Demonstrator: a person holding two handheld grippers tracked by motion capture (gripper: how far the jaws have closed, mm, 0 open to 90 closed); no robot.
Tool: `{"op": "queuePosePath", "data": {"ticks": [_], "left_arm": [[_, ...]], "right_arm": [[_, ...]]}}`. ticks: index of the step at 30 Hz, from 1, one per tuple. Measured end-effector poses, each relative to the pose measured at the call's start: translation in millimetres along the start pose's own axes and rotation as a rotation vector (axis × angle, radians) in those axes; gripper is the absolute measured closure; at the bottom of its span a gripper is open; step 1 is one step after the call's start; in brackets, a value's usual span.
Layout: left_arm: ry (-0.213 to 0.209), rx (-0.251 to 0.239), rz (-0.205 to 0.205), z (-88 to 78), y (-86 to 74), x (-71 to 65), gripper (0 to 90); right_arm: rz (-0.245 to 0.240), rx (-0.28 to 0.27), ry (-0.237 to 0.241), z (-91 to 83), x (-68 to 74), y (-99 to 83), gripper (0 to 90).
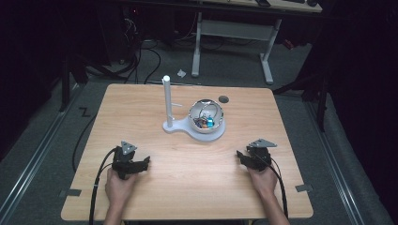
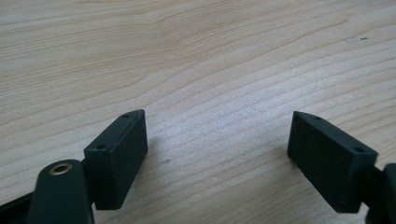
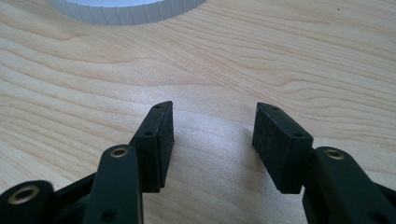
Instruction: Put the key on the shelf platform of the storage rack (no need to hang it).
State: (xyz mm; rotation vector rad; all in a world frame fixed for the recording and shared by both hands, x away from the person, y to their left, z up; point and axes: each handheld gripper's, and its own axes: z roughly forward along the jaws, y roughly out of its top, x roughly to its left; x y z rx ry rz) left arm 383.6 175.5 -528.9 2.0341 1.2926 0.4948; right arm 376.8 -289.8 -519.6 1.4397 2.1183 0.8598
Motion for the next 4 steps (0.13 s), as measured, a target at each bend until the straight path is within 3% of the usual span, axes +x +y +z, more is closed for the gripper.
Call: {"op": "queuePosePath", "data": {"ticks": [4], "left_arm": [[0.000,0.000,0.000,0.0,0.0,0.0,20.4]], "right_arm": [[0.002,0.000,-0.002,0.1,-0.2,0.0,47.7]]}}
